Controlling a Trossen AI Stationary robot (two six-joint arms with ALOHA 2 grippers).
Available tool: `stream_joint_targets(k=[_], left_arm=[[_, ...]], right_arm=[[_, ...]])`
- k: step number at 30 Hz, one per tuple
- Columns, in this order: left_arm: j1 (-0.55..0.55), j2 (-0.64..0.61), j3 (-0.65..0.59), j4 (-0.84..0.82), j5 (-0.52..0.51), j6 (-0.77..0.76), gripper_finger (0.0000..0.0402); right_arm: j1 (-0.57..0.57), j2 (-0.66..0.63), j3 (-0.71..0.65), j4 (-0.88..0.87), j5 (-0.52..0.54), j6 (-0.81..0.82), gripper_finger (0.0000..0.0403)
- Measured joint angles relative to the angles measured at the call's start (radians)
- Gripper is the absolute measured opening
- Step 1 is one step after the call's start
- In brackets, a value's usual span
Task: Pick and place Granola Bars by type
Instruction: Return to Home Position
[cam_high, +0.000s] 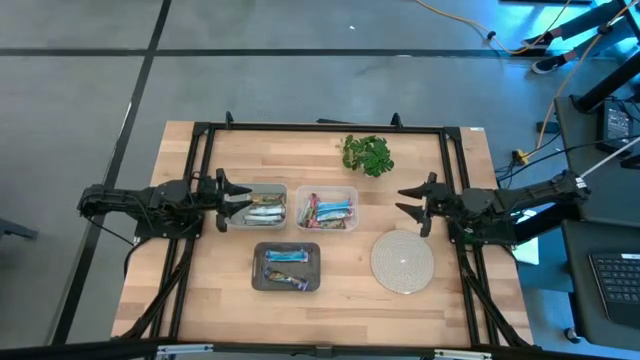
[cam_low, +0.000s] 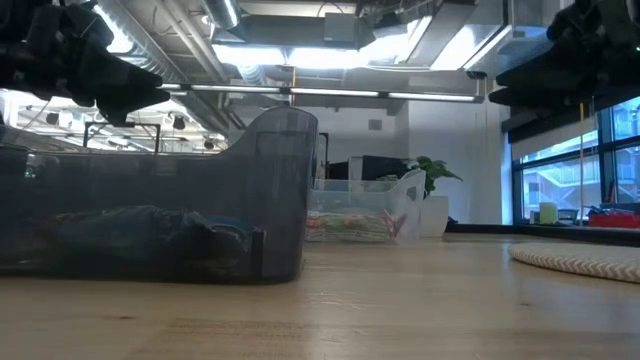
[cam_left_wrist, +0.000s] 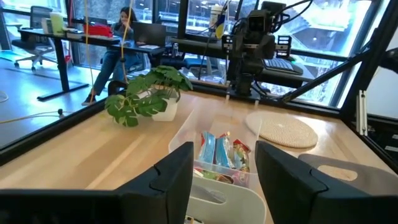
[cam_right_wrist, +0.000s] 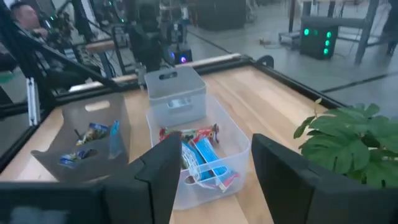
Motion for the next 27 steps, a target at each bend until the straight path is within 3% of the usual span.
stream_joint_targets(k=[10,17,27], left_arm=[[0.000,0.000,0.000,-0.001,0.000,0.000,0.0164],[0.000,0.000,0.000,-0.001,0.000,0.000,0.0166],[0.000,0.000,0.001,-0.002,0.000,0.000,0.0166]], right_arm=[[0.000,-0.195,-0.074,-0.001,-0.024,-0.062,0.0198],[0.000,-0.323,-0.079,-0.109,-0.025,-0.063,0.0198],[0.000,-0.327,-0.078,-0.150,-0.017,-0.084,0.0198]])
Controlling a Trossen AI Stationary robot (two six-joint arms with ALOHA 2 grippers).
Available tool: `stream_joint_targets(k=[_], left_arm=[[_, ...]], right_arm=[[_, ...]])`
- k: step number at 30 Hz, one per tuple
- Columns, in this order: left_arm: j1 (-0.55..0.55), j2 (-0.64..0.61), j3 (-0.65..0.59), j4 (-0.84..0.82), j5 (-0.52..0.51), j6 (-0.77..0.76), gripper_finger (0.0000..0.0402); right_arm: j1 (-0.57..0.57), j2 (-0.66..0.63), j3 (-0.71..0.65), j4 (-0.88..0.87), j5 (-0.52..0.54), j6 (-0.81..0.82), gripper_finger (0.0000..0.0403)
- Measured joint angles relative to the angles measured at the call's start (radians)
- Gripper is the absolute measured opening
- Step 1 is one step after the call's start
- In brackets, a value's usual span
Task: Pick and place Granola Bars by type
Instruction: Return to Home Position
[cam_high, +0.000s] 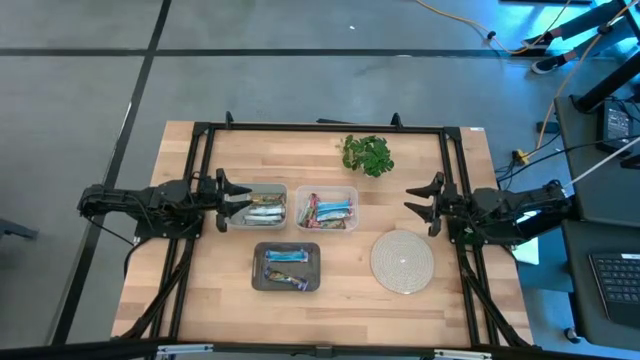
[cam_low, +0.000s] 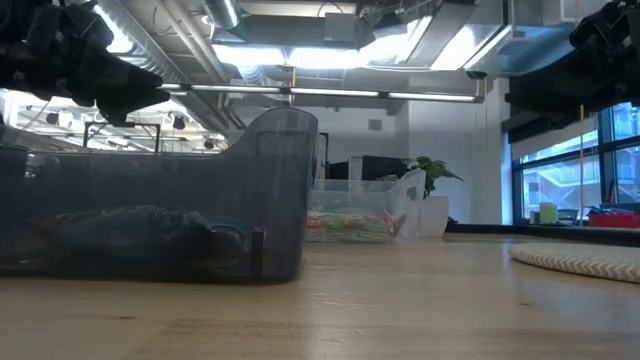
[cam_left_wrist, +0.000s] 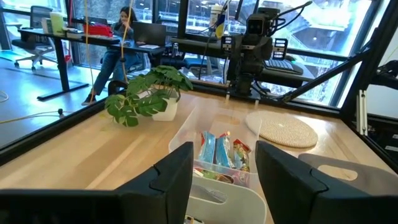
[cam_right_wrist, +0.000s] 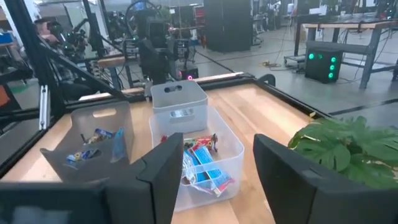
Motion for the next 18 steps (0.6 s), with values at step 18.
stream_joint_targets(k=[18], left_arm=[[0.000,0.000,0.000,0.002,-0.009,0.048,0.0164]], right_arm=[[0.000,0.008,-0.064,0.150,0.010,-0.052,0.0198]])
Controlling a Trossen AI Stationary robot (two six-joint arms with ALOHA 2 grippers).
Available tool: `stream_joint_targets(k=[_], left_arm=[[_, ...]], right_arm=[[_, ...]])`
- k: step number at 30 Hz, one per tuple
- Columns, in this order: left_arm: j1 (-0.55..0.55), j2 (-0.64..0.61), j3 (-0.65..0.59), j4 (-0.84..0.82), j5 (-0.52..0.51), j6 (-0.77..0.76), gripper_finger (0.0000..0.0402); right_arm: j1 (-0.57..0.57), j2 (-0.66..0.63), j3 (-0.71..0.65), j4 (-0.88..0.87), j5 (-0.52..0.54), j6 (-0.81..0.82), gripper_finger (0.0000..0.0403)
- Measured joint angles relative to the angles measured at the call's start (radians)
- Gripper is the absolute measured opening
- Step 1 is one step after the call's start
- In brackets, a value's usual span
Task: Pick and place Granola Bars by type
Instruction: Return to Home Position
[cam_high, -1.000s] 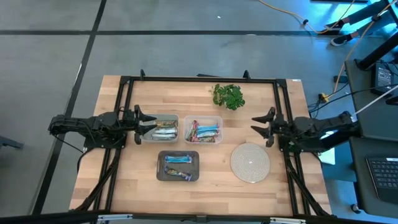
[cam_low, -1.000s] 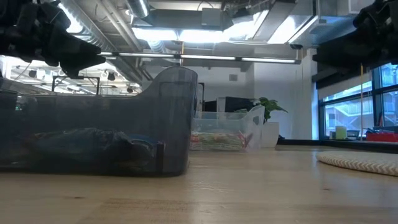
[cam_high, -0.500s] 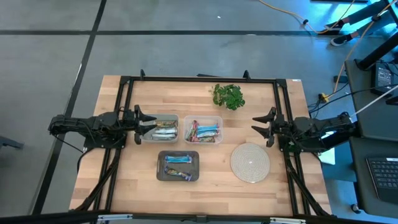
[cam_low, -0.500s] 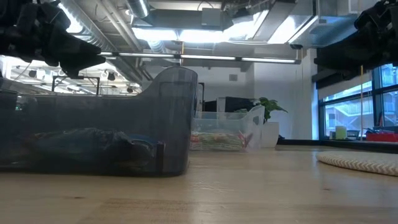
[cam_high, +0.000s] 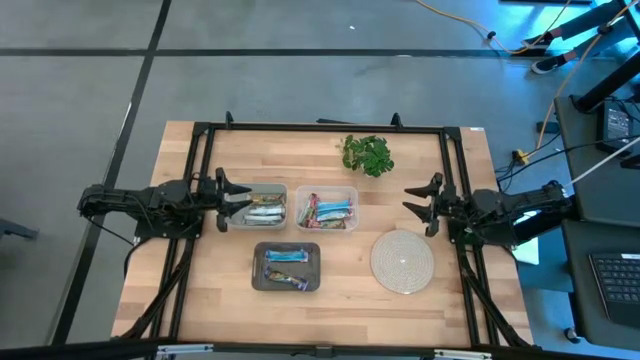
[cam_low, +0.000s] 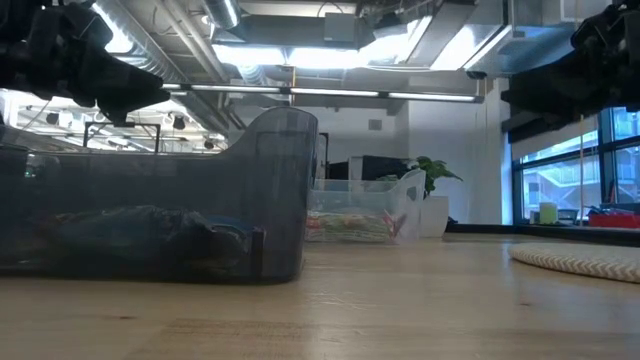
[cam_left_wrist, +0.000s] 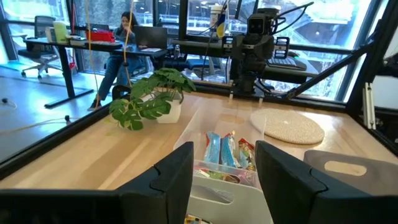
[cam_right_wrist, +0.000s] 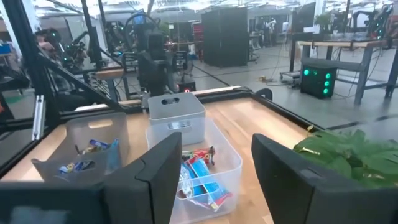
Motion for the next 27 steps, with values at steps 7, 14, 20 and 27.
stream_joint_targets(k=[7,14,20,27], left_arm=[[-0.001,0.000,0.000,0.000,0.002,0.032,0.0164],[0.000,0.000,0.000,0.000,0.000,0.032,0.0166],[0.000,0.000,0.000,0.000,0.000,0.032,0.0163],[0.000,0.000,0.000,0.000,0.000,0.031,0.0165]], right_arm=[[0.000,0.001,0.000,0.000,0.000,-0.007,0.0198],[0.000,0.001,0.000,0.000,-0.001,-0.006,0.0198],[0.000,0.001,0.000,0.000,-0.001,-0.006,0.0198],[0.000,0.001,0.000,0.000,-0.001,-0.006,0.0198]])
